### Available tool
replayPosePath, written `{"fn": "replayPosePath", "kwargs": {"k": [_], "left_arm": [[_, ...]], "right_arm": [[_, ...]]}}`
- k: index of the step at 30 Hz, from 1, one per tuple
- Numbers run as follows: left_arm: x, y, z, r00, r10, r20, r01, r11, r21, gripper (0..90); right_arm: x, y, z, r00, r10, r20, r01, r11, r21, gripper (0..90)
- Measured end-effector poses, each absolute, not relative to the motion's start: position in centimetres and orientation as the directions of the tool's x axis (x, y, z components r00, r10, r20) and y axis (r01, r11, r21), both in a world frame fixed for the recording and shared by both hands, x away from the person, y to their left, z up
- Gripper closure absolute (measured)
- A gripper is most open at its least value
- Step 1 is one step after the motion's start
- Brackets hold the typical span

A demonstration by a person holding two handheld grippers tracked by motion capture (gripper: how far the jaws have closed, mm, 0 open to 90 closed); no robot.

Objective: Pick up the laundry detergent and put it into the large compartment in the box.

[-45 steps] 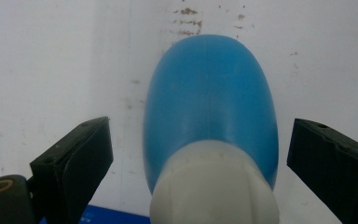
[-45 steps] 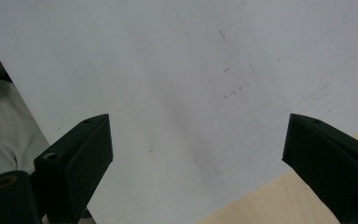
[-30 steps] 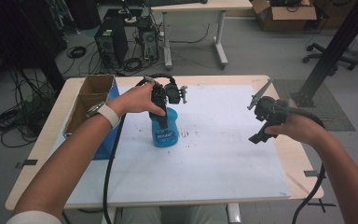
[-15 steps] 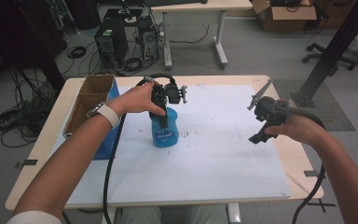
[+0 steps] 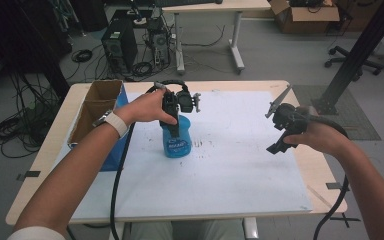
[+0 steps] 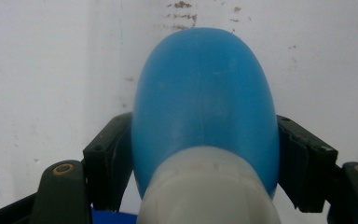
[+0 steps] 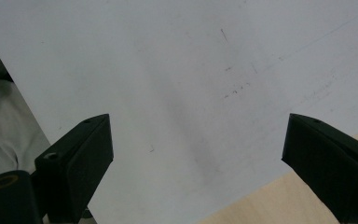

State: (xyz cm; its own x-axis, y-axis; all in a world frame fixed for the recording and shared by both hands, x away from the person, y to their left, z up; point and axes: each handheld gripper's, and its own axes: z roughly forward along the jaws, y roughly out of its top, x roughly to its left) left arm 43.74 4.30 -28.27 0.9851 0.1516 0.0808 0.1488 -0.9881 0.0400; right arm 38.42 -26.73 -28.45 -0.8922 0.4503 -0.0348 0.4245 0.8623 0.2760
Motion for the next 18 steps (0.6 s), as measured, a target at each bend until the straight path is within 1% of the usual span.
{"fn": "replayPosePath", "kwargs": {"k": [11,18], "left_arm": [[43.71,4.49,-28.05,0.985,0.151,0.087,0.147,-0.988,0.050,36.9],[43.73,4.52,-28.05,0.985,0.151,0.086,0.146,-0.988,0.052,37.1]], "right_arm": [[38.40,-26.73,-28.37,-0.891,0.452,-0.036,0.426,0.862,0.276,8.5],[38.44,-26.77,-28.47,-0.892,0.451,-0.034,0.426,0.862,0.275,8.5]]}}
